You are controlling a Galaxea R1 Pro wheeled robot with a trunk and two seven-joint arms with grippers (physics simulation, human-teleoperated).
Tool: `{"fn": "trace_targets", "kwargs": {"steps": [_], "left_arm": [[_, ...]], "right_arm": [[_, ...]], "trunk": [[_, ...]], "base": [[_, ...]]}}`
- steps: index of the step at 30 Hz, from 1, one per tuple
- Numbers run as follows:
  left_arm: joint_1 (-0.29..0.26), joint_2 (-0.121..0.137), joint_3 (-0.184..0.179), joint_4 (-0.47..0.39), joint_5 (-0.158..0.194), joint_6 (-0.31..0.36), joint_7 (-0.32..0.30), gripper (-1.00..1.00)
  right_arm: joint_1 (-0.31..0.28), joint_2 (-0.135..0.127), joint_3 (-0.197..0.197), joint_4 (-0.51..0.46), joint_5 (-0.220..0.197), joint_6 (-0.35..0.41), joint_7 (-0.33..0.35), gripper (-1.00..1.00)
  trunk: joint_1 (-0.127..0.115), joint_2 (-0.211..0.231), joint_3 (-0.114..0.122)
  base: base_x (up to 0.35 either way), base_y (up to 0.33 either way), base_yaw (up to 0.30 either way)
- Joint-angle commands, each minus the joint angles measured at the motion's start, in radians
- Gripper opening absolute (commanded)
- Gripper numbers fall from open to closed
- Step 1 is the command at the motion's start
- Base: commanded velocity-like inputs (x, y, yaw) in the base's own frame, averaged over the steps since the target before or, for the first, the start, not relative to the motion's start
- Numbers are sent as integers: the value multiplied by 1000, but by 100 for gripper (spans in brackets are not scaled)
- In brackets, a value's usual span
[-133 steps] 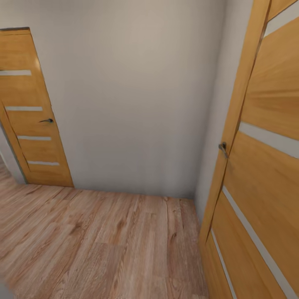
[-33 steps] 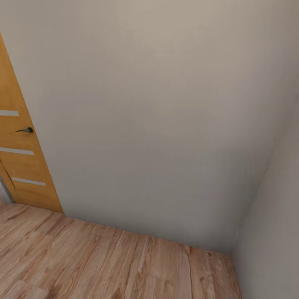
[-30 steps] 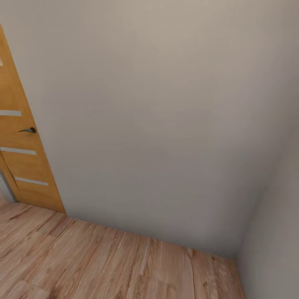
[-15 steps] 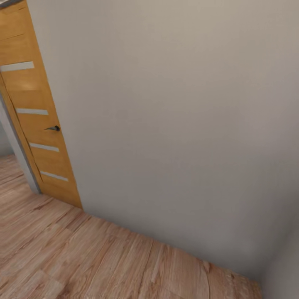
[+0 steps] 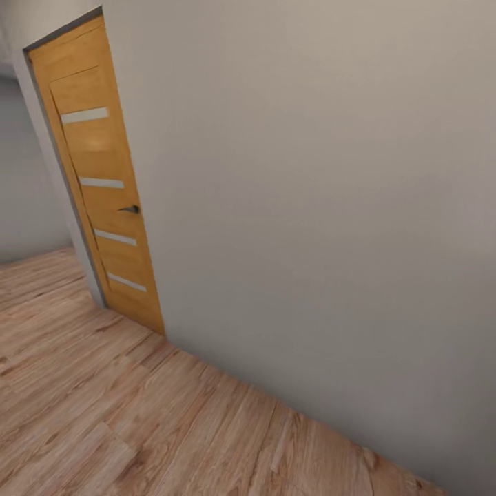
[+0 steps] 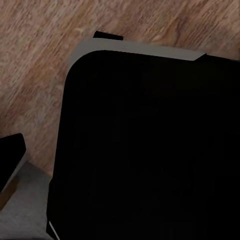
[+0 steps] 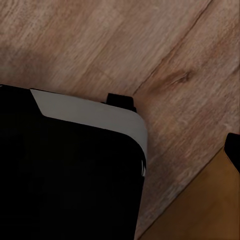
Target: Move the two storage containers from the living room to the garage. In the garage, place one container on the floor and stack the other container on top of it (either order is fine).
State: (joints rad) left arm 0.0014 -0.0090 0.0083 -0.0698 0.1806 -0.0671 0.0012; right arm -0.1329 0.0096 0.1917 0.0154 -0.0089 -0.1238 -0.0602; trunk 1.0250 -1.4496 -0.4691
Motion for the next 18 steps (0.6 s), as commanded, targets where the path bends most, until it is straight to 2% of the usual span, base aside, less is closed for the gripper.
{"fn": "trace_targets", "kwargs": {"steps": [1, 18], "left_arm": [[0, 0, 0, -1, 6, -2, 0, 100], [0, 1, 1, -1, 8, -2, 0, 100]], "right_arm": [[-1, 0, 7, 2, -1, -4, -4, 100], [-1, -9, 15, 1, 10, -6, -3, 100]], "trunk": [[0, 0, -1], [0, 0, -1]], "base": [[0, 0, 281], [0, 0, 281]]}}
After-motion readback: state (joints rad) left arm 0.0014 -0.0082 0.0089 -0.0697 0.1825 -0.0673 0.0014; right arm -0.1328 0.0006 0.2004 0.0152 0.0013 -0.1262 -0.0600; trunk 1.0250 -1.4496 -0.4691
